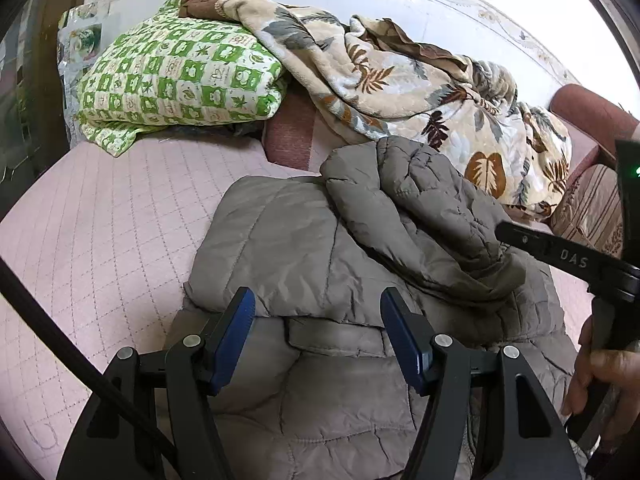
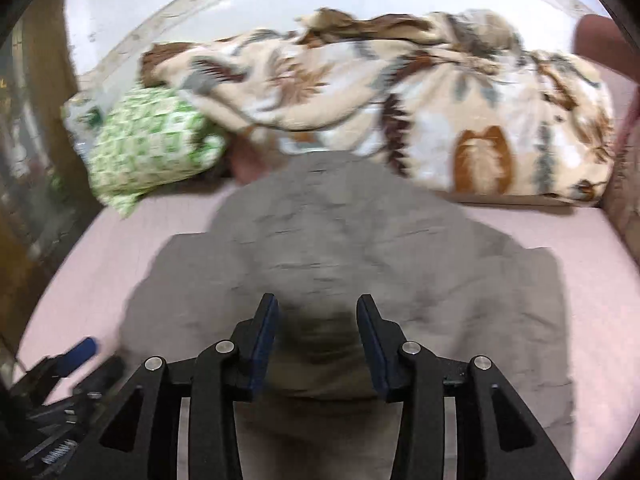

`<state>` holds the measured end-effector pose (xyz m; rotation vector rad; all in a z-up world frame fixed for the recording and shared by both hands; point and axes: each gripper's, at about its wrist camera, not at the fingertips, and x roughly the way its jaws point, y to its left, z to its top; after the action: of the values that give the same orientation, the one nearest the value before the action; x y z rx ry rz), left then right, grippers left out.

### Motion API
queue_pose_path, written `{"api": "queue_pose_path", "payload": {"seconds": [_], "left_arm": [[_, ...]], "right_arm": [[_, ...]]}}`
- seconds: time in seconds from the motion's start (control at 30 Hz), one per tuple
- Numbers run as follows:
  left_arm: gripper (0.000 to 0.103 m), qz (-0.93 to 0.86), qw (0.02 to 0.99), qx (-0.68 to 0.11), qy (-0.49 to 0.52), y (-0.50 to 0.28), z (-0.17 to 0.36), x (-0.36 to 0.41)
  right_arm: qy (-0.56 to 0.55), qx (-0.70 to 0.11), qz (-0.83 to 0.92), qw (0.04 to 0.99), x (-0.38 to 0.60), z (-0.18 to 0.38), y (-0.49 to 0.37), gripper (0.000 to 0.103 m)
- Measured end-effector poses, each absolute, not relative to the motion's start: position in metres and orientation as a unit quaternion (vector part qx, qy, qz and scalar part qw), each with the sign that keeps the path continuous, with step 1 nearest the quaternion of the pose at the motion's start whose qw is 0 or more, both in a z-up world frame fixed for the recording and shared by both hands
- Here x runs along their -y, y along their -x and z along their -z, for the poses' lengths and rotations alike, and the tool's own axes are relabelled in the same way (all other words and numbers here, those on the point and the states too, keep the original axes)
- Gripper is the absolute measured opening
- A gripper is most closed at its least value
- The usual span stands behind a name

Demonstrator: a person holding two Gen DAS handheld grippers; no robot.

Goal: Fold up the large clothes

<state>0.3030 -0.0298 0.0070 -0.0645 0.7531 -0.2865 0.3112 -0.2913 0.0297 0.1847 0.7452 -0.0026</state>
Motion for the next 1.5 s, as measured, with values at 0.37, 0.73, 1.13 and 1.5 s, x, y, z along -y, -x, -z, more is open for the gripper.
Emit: {"api": "queue_pose_path", "payload": {"seconds": [0.37, 0.73, 1.13, 1.5], "left_arm": [[0.064, 0.149, 0.920, -0.362, -0.008, -0.295, -0.009, 0.046], [0.065, 0.153, 0.911, -0.384, -0.008, -0.274, -0.006, 0.046], [0.068, 0.160, 0.848, -0.499, -0.083, -0.187, 0.040, 0.073], [0.068, 0.140, 0.892, -0.427, -0.054, -0.108, 0.020, 0.034]], "right_arm": [[-0.136, -0.401, -0.014, 0.906, 0.313, 0.001, -0.277, 0.045], [-0.162, -0.371, -0.067, 0.912, 0.283, -0.040, -0.088, 0.059], [-0.145, -0.413, -0.001, 0.899, 0.312, 0.000, -0.008, 0.066], [-0.119, -0.419, 0.005, 0.900, 0.311, 0.041, 0.000, 0.066]]}}
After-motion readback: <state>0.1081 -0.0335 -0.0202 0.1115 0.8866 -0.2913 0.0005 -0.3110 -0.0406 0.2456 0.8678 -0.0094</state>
